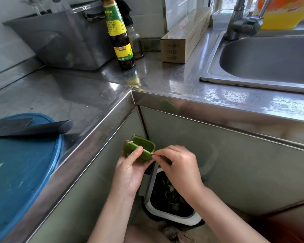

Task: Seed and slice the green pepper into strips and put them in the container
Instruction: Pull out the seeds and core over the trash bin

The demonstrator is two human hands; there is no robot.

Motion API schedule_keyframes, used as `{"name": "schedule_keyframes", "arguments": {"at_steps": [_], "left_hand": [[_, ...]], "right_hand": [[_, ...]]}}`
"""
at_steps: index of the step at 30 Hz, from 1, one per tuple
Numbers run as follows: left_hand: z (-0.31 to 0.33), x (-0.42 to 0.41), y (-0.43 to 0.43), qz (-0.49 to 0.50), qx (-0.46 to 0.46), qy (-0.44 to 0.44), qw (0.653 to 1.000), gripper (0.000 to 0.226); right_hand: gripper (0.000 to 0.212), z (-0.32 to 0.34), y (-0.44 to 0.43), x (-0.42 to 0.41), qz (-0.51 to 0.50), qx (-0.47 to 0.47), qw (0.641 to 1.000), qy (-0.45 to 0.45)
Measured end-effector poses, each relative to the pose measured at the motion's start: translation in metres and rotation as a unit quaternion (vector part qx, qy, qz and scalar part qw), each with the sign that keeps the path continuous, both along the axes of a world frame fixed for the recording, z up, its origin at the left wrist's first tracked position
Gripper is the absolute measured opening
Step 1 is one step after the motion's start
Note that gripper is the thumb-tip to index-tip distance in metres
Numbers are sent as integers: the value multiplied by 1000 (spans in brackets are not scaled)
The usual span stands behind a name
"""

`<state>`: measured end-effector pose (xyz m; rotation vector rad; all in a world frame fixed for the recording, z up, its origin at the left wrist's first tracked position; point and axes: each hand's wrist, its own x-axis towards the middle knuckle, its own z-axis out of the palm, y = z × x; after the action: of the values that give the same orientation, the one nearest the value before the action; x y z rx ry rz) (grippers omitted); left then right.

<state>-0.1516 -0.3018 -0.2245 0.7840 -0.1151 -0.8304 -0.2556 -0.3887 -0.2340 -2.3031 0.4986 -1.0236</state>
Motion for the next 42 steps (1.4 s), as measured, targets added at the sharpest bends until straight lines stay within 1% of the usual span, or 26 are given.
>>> {"name": "schedule_keyframes", "arguments": {"at_steps": [1,2,4,5,7,9,11,13,14,17,20,21,23,25,27,29,31,32,33,35,39,40,42], "left_hand": [[-1,3,2,2,-5,4,1000,46],[-2,6,5,-7,-16,3,1000,54],[-2,10,12,-50,-43,-8,998,72],[-2,12,15,-79,-53,-17,995,77],[-1,13,21,-126,-69,-35,989,78],[1,14,25,-162,-95,-45,981,77],[4,14,28,-188,-120,-63,973,76],[5,15,30,-202,-130,-72,968,77],[4,15,31,-203,-129,-71,968,78],[3,15,33,-203,-115,-72,970,80],[1,14,35,-200,-84,-78,973,79],[1,14,36,-203,-78,-85,972,78],[0,13,37,-206,-74,-95,971,78],[-1,14,38,-199,-72,-95,973,78],[-1,15,39,-190,-69,-89,975,77],[0,15,39,-188,-74,-88,975,76],[0,14,37,-184,-74,-94,976,74],[1,13,37,-178,-72,-98,977,74],[2,12,36,-172,-69,-102,977,74],[3,11,34,-159,-54,-111,979,75],[4,8,35,-159,-23,-130,979,77],[4,7,36,-166,-13,-140,976,78],[7,7,37,-181,7,-158,971,80]], "right_hand": [[5,-3,-2,-2,-6,17,1000,13],[13,-8,-4,-3,-17,38,999,25],[24,-15,-8,-6,-38,86,994,49],[23,-16,-10,-7,-46,103,992,58],[13,-14,-13,-8,-53,122,989,62],[13,-10,-15,-6,-64,111,989,68],[26,-10,-18,-4,-71,89,990,79],[41,-10,-21,-2,-60,88,991,83],[44,-10,-22,-2,-55,91,991,82],[35,-8,-23,-1,-48,117,990,56],[14,-4,-24,0,-41,135,990,21],[9,-3,-25,-1,-40,123,991,14],[10,2,-23,-4,-37,96,995,-12],[6,10,-17,-9,-13,76,996,-40],[15,15,-5,-15,44,31,998,-37],[31,16,9,-19,114,-17,993,-7],[44,11,21,-21,169,-23,985,41],[46,8,25,-21,183,-17,981,64],[46,5,29,-21,187,-15,979,79],[40,1,32,-20,175,-32,980,83],[19,-2,27,-17,133,-86,986,61],[18,-2,25,-16,126,-96,986,58],[26,-1,21,-15,131,-106,984,54]]}}
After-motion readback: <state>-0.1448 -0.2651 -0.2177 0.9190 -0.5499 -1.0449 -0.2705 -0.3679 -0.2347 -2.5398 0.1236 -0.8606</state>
